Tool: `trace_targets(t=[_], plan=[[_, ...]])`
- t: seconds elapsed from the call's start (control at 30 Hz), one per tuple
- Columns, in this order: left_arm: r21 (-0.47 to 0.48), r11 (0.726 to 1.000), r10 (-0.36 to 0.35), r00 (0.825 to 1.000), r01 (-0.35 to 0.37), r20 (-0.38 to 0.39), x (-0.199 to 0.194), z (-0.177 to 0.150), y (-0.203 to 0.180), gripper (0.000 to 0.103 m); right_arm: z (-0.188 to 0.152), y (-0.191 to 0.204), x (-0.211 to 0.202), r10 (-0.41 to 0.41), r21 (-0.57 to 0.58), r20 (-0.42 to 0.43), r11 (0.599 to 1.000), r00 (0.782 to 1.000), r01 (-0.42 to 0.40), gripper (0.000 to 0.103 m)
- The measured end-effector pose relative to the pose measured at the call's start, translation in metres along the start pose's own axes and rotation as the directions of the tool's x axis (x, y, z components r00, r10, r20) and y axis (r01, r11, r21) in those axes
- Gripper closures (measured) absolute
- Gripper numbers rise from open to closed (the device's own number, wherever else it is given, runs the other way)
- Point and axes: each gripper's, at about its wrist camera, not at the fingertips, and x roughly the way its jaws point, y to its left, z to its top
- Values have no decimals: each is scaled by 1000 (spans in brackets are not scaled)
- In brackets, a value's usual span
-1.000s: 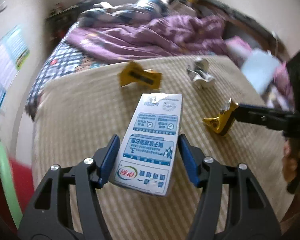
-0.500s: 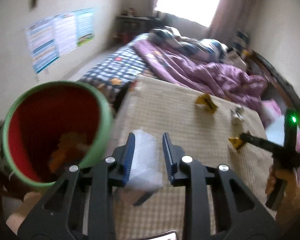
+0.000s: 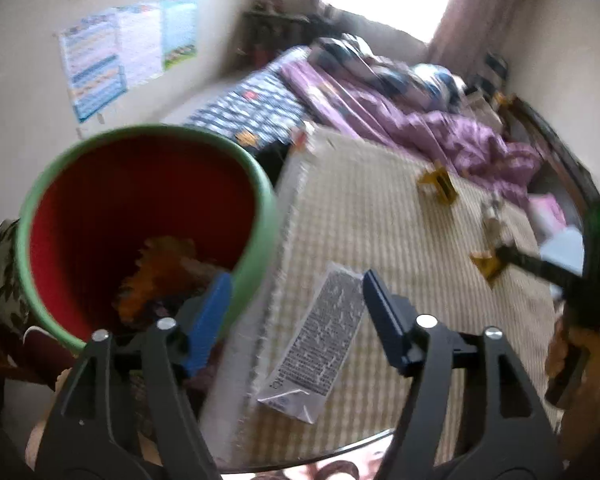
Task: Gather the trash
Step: 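Grasp the white milk carton with the left gripper while the right gripper grasps the yellow wrapper, then carry the milk carton and yellow wrapper over the red bucket with both grippers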
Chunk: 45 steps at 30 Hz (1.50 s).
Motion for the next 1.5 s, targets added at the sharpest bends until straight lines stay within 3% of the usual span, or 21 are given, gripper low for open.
trace_targets(t=[0.1, 0.23, 0.3, 0.33, 0.37, 0.43, 0.6, 0.73, 0.87, 1.2, 1.5], plan=[[79, 996, 43, 998, -40, -40, 15, -10, -13, 38, -2, 3, 3, 12, -4, -13, 1000, 1000, -12, 72], [103, 995, 22, 994, -11, -108, 33, -23, -21, 38, -3, 5, 5, 21, -6, -22, 1000, 1000, -21, 72], [109, 994, 16, 991, -1, -132, 38, -28, -23, 56, -3, 6, 5, 26, -5, -26, 1000, 999, -26, 72], [113, 994, 17, 990, -1, -137, 39, -29, -23, 56, -4, 7, 5, 28, -5, -26, 1000, 999, -29, 72], [119, 993, 21, 991, -5, -129, 37, -29, -24, 62, -4, 9, 5, 33, -6, -25, 999, 999, -33, 72], [104, 995, 21, 994, -9, -109, 31, -25, -21, 63, -3, 12, 4, 43, -12, -21, 999, 999, -44, 72], [21, 998, 52, 998, -52, 24, 0, -9, -6, 63, 4, 35, 2, 85, -50, -8, 995, 996, -85, 72], [-49, 994, 106, 986, -100, 132, -28, 2, 8, 63, 10, 58, 2, 124, -98, -2, 987, 992, -123, 72], [-113, 985, 152, 970, -133, 188, -45, 9, 22, 63, 16, 84, 5, 164, -148, -4, 976, 986, -163, 72], [-234, 958, 217, 954, -166, 209, -57, 7, 59, 63, 28, 149, 18, 244, -263, -33, 934, 969, -244, 72], [-301, 934, 260, 945, -194, 198, -62, 3, 86, 63, 35, 207, 31, 311, -374, -70, 873, 948, -314, 72]])
